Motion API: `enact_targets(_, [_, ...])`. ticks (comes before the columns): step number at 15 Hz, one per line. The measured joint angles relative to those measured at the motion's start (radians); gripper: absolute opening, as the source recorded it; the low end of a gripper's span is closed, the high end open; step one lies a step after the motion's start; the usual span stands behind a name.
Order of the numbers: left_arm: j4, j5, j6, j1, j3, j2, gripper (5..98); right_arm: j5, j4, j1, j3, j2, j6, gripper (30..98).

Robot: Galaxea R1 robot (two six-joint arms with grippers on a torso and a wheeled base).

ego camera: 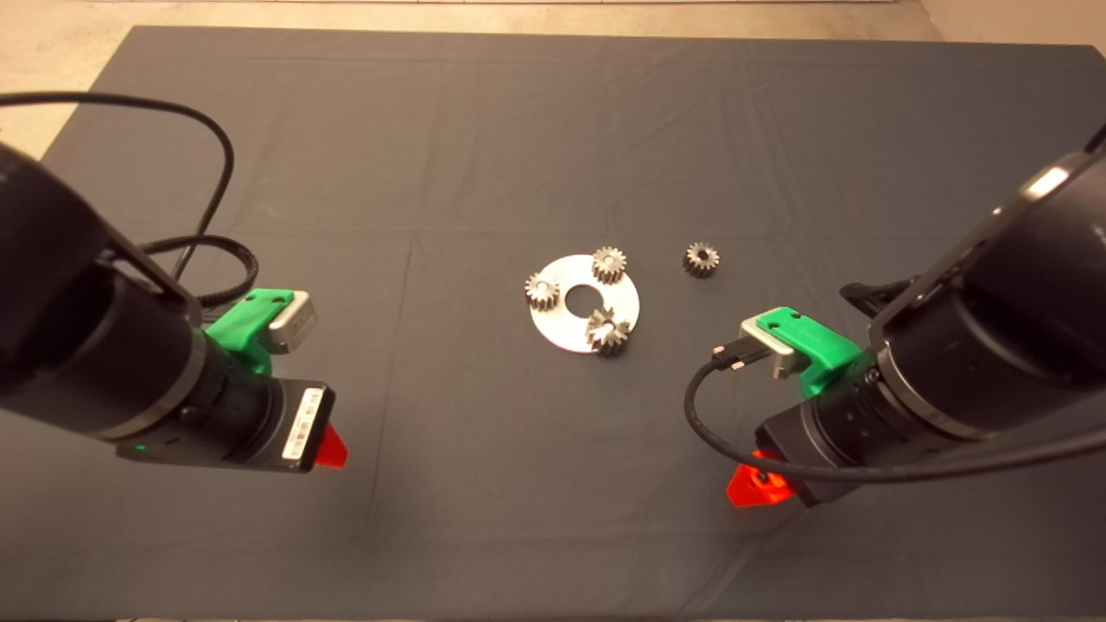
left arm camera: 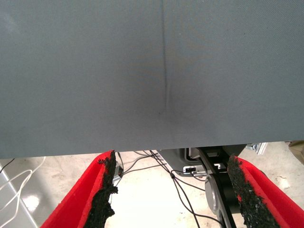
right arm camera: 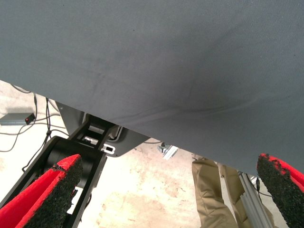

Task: Remove an incorrectly installed larger gear and replace it with the correct smaller gear

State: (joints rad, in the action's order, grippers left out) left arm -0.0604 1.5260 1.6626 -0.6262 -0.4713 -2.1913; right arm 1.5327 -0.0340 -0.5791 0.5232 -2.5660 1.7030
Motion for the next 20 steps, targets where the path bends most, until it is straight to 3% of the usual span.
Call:
enact_targets(3, [0.0,0.0,0.0,0.0,0.0,0.0,59.2,0.0,0.0,0.003,0.023,-0.002,-0.001,97.0])
enact_targets(6, [0.0,0.0,0.0,0.0,0.0,0.0,59.2,0.001,0.03,0.008,0.09,-0.003,-0.04,97.0])
enact_targets(10, [0.0,0.0,0.0,0.0,0.0,0.0,59.2,0.001,0.215,0.022,0.147,-0.006,-0.106,97.0])
enact_targets(16, [0.0,0.0,0.005,0.0,0.0,0.0,59.2,0.0,0.382,0.166,0.258,-0.061,-0.2,97.0])
enact_targets(20, [0.0,0.0,0.008,0.0,0.0,0.0,59.2,0.0,0.458,0.217,0.352,-0.118,-0.257,97.0])
